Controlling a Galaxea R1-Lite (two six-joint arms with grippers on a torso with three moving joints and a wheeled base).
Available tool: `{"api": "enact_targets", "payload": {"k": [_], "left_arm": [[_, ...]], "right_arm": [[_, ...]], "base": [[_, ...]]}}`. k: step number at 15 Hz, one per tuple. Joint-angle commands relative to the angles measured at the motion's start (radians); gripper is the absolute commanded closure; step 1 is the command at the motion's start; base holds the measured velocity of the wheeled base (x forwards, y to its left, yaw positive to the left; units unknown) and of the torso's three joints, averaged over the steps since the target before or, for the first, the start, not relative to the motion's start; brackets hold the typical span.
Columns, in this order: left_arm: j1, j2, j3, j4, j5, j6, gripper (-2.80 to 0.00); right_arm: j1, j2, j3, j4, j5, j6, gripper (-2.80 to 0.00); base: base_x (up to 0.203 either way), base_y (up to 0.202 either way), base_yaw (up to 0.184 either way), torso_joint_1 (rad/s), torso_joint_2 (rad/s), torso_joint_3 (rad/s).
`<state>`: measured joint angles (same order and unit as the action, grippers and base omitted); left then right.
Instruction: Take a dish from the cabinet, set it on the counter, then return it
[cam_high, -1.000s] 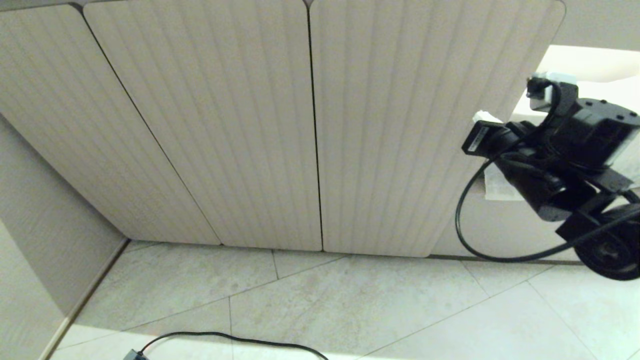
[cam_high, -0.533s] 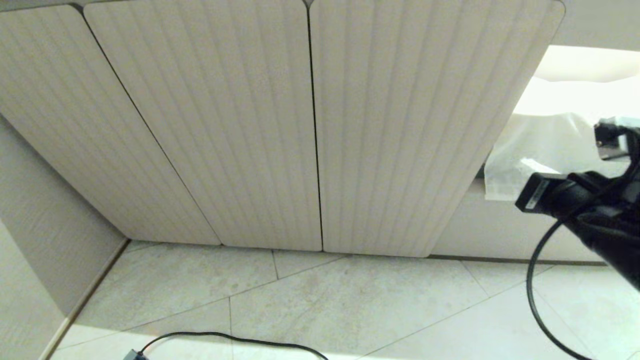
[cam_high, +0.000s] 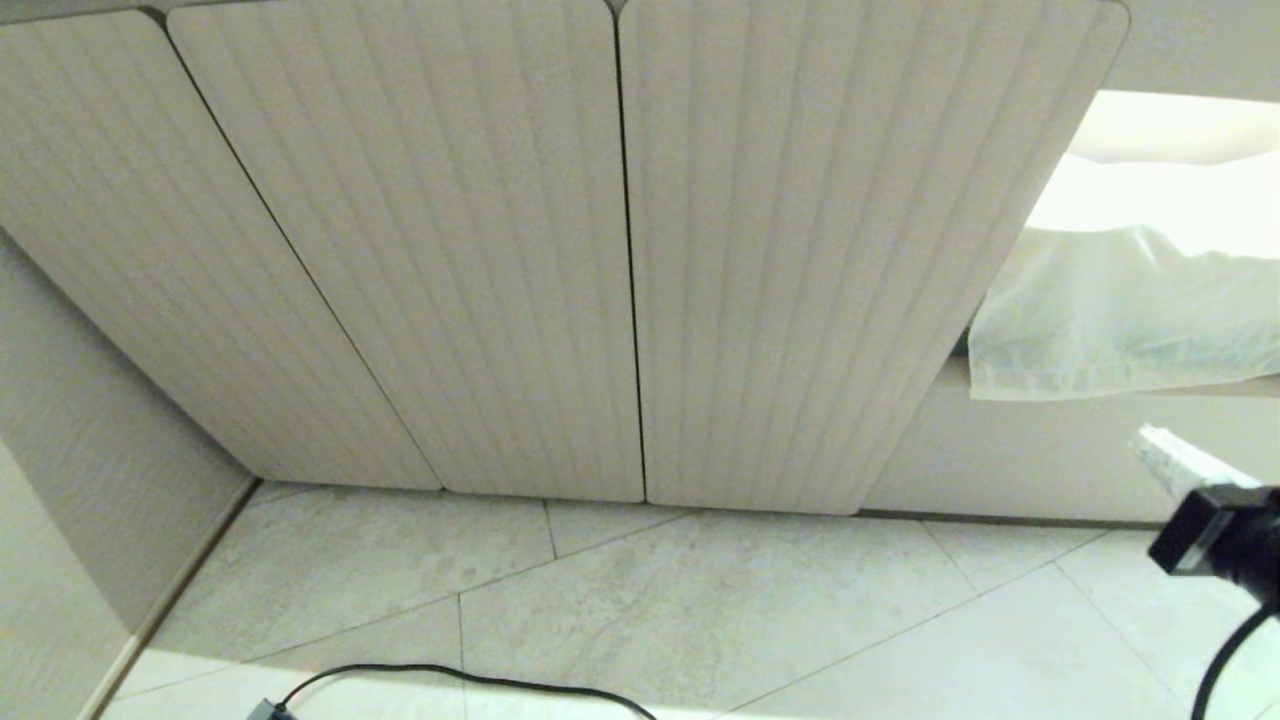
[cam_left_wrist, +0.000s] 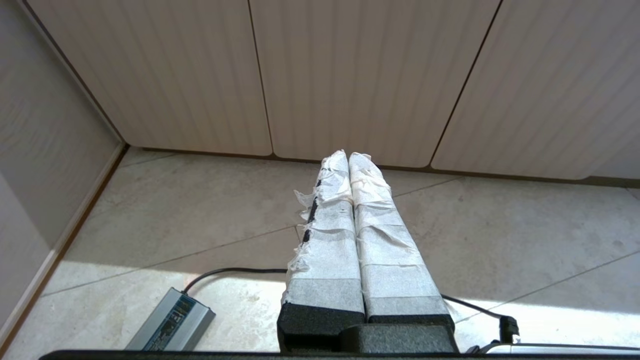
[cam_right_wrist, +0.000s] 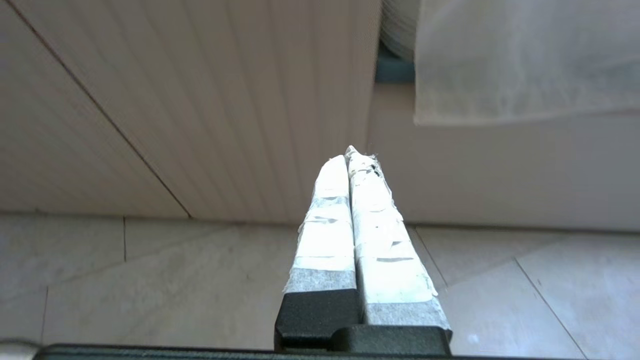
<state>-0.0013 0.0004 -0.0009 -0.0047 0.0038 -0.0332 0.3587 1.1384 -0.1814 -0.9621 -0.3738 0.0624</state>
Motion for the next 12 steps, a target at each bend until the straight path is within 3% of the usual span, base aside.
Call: {"api": "enact_targets", "payload": {"k": [1,3,7,10,11,12], "left_arm": [[0.0,0.0,0.0,0.0,0.001,-0.001,0.0],[0.0,0.0,0.0,-0.001,0.001,-0.001,0.0],[0.0,0.0,0.001,-0.001,0.001,-0.001,0.0],[0.0,0.0,0.001,0.0,0.001,-0.001,0.0],[0.0,0.0,-0.001,-0.001,0.001,-0.001,0.0],[0.0,0.0,0.0,-0.001,0.001,-0.001,0.0]], "right_arm": [[0.0,-0.155,0.135,-0.002,-0.002,0.004,0.0],[0.0,-0.263,0.178,0.068,0.0,0.009,0.0],[-0.013,-0.505,0.181,0.387,-0.001,0.023,0.0],[-0.166,-0.702,0.181,0.693,0.013,0.021,0.0],[-0.221,-0.748,0.181,0.751,0.053,0.017,0.0],[-0.26,-0.79,0.181,0.783,0.15,0.014,0.0]], "base": [[0.0,0.0,0.0,0.0,0.0,0.0],[0.0,0.0,0.0,0.0,0.0,0.0],[0.0,0.0,0.0,0.0,0.0,0.0],[0.0,0.0,0.0,0.0,0.0,0.0],[0.0,0.0,0.0,0.0,0.0,0.0],[0.0,0.0,0.0,0.0,0.0,0.0]]}}
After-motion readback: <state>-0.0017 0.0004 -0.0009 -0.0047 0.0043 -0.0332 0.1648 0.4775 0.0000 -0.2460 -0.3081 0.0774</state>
